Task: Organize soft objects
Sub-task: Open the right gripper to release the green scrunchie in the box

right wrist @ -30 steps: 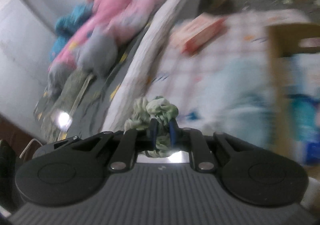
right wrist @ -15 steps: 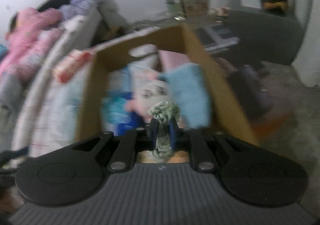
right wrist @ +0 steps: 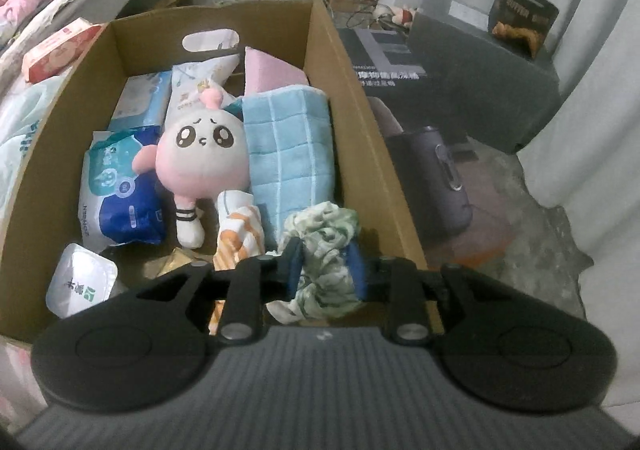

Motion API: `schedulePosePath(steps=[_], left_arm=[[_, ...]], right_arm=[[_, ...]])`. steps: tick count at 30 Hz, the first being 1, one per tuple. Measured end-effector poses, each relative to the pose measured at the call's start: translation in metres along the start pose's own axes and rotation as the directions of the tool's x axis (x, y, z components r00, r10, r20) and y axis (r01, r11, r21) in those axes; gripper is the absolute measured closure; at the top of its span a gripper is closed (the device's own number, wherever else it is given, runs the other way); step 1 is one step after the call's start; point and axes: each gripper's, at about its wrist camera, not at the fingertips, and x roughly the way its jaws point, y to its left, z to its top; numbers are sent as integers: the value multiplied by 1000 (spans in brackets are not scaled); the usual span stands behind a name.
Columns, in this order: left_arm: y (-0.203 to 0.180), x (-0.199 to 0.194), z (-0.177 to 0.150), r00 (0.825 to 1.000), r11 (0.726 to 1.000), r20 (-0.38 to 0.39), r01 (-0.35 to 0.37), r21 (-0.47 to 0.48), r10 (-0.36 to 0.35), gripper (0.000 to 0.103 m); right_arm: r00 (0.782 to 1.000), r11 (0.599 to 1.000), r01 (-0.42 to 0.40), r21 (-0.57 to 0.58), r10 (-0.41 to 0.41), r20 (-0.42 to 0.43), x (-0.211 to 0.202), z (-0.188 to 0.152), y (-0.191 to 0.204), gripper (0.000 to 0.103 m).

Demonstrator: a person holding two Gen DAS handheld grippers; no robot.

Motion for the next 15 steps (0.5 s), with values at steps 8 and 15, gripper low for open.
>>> schedulePosePath(steps=[8, 15], left_arm=[[-5, -5, -3, 1000, 1000, 11, 1, -6, -1, 13], [-3, -12, 0, 999, 998, 23, -33, -61, 35, 0]], right_arm=[[997, 992, -47, 115, 40, 64, -35, 2, -12, 72], [944, 931, -301, 206, 259, 206, -93, -26, 23, 47]])
